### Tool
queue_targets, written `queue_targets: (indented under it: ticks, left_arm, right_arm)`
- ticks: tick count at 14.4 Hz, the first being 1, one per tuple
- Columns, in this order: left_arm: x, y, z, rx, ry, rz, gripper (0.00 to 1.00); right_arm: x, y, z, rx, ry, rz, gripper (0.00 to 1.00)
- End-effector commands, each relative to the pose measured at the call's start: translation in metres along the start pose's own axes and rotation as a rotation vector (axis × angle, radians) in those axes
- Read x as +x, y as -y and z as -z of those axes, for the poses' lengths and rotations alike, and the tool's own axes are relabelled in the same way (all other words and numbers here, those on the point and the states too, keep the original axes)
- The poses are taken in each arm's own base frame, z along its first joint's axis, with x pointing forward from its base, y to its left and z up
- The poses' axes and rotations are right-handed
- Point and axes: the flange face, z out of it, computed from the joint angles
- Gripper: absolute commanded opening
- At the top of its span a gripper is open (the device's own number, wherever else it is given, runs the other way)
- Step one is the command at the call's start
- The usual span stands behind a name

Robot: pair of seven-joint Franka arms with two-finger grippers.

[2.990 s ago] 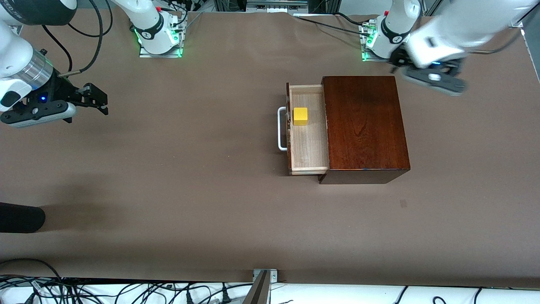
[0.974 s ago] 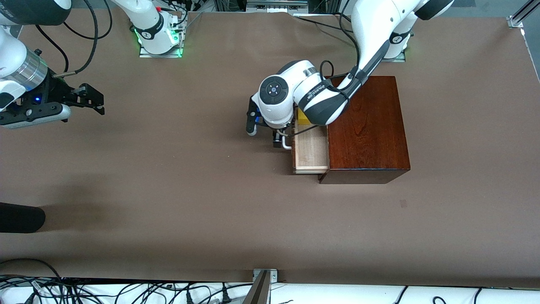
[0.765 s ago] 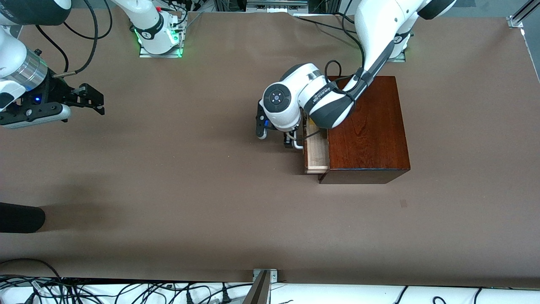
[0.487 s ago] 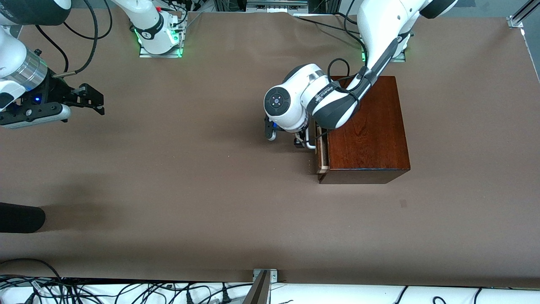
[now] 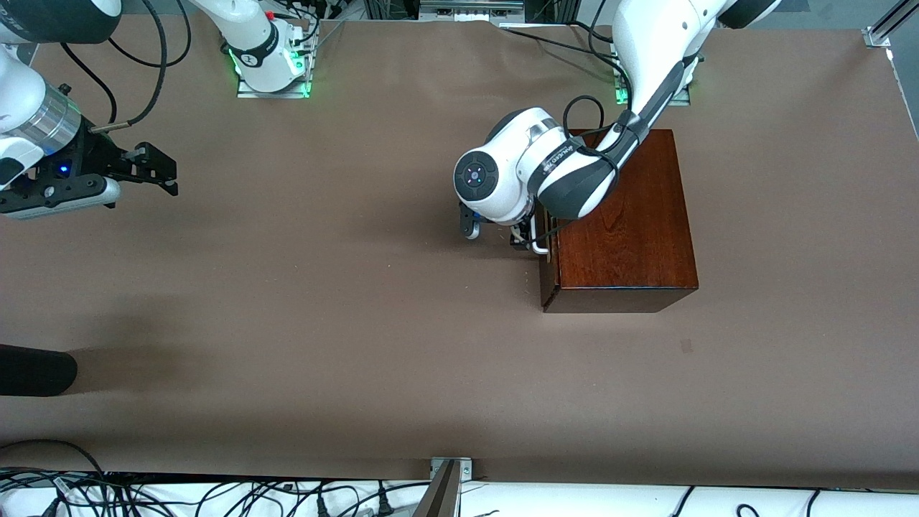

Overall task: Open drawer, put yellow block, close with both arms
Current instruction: 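Push the drawer shut into the box with the left gripper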

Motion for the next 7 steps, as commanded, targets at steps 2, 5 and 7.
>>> queue_targets:
  ticks: [2, 5, 7]
  left_arm:
    - [-0.018, -0.012, 0.038, 0.035, -0.018, 0.059, 1.00]
    - [-0.040, -0.034, 0.098, 0.035, -0.144, 0.223, 1.00]
    - [-0.095, -0.025, 0.131, 0.025, -0.226, 0.367, 1.00]
  right_arm:
    - [0.003, 0.000, 0.005, 0.005, -0.003, -0.006, 1.00]
    - [0.003, 0.000, 0.006, 0.004, -0.006, -0.006, 1.00]
    - [0.003, 0.000, 0.005, 0.004, -0.006, -0.006, 1.00]
